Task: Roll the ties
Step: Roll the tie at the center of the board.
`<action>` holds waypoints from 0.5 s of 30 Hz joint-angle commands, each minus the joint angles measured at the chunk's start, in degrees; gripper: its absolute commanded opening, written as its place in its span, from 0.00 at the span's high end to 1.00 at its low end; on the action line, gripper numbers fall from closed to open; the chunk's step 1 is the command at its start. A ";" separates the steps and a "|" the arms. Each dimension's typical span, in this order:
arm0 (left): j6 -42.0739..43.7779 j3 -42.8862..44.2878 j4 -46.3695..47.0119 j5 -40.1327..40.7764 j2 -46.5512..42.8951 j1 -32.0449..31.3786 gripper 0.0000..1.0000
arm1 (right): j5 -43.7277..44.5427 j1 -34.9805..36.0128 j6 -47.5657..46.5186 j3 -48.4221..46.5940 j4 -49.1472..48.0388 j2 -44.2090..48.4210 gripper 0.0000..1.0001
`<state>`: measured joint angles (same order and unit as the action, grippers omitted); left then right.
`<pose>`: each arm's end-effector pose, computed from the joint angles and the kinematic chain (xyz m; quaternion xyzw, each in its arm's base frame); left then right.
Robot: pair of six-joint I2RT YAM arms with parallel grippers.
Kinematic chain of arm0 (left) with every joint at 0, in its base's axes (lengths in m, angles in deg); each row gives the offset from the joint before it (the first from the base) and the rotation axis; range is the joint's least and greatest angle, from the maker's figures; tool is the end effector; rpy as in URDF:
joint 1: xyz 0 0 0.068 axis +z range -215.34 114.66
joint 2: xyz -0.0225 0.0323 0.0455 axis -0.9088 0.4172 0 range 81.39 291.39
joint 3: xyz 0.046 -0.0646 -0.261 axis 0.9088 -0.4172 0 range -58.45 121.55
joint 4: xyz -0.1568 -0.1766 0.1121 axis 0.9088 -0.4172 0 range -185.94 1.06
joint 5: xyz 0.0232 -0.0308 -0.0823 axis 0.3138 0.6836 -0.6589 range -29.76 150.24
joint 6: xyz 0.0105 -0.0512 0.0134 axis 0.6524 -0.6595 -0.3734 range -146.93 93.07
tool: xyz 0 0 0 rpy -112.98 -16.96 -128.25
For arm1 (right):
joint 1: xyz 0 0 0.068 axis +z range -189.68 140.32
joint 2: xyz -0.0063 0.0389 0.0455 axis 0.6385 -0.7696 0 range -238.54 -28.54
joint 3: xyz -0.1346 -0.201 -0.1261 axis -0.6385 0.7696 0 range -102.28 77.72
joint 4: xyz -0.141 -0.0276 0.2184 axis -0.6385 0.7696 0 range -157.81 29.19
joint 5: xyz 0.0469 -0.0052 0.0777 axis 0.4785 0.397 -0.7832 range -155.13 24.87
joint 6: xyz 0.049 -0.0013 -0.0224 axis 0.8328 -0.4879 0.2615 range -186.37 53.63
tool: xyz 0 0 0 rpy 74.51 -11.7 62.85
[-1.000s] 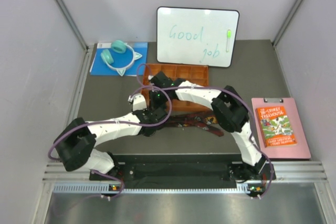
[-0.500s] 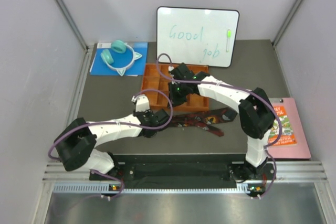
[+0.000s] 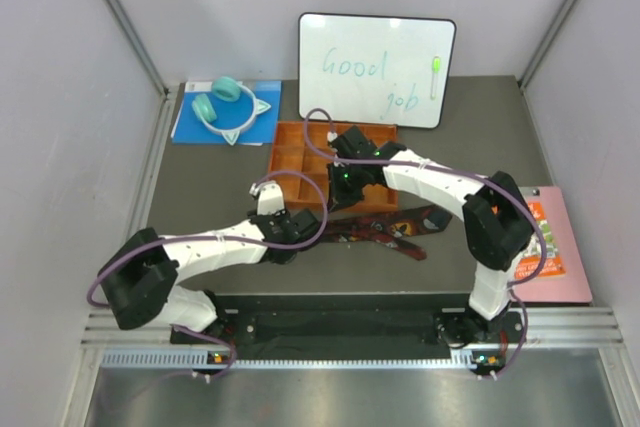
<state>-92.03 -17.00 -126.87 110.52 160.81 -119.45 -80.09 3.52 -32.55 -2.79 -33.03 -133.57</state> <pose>0.1542 -0.1662 0.1758 -0.1380 0.8893 0.1175 0.4200 0.2791 0.2748 0.2281 -0.1126 0.9501 0.2617 0.1272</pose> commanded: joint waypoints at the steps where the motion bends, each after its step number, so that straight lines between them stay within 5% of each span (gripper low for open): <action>1: 1.11 -0.58 0.75 -0.27 -3.38 -0.38 0.46 | 1.42 -1.10 -1.04 1.49 0.20 5.10 0.95; 10: 2.88 4.59 -4.51 -0.27 -10.85 -0.39 0.39 | -0.41 -1.10 -2.71 -1.39 0.81 4.40 0.95; 13: -1.33 5.83 -10.31 -0.27 -14.88 -0.39 0.55 | -1.30 -1.01 -4.20 -5.26 2.12 2.91 0.94; 15: -5.46 5.05 -13.12 -1.32 -17.70 -0.39 0.77 | -0.69 0.13 -6.22 -10.07 4.84 1.33 0.94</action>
<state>-91.79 -13.40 -132.16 109.21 148.90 -119.53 -80.22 2.86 -35.04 -3.69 -30.34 -131.12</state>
